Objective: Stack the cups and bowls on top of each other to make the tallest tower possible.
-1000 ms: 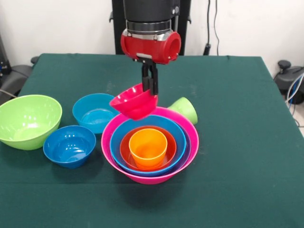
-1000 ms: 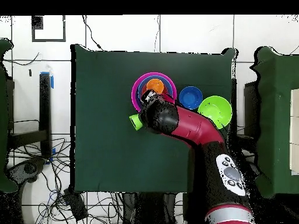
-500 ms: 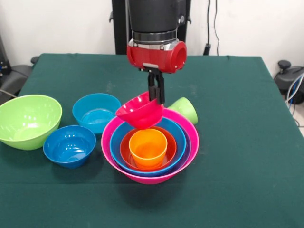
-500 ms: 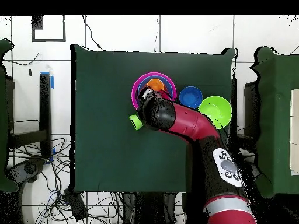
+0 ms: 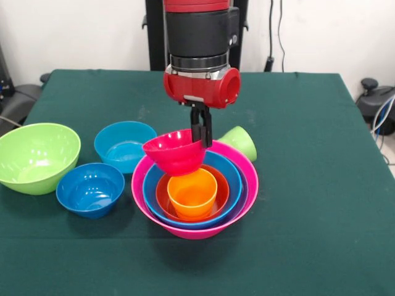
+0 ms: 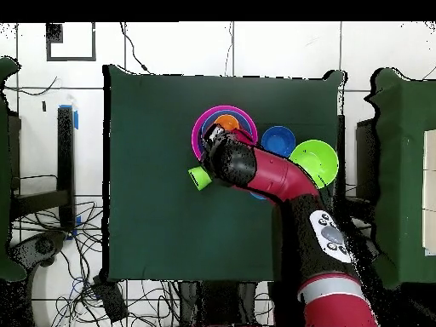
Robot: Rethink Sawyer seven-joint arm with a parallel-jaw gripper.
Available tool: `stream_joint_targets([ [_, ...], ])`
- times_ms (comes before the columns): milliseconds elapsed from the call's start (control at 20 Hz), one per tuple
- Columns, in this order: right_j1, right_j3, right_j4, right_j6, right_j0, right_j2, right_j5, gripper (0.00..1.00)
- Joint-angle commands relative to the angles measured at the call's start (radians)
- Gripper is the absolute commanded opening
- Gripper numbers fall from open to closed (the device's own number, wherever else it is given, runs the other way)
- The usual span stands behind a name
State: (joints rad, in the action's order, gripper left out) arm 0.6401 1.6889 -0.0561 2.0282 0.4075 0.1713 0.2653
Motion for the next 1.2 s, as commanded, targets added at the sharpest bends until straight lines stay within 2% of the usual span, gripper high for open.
stream_joint_targets([
  [50, -0.05, -0.042, 0.086, -0.018, 0.024, 0.107, -0.059, 0.0],
  [450, -0.063, -0.064, 0.105, -0.004, 0.024, 0.108, -0.058, 0.0],
  [650, -0.065, -0.052, 0.09, 0.033, 0.007, 0.117, -0.071, 0.0],
  [900, -0.028, -0.041, 0.057, 0.079, -0.034, 0.101, -0.05, 0.0],
  [1200, -0.022, -0.018, 0.03, 0.11, -0.045, 0.121, -0.058, 0.0],
])
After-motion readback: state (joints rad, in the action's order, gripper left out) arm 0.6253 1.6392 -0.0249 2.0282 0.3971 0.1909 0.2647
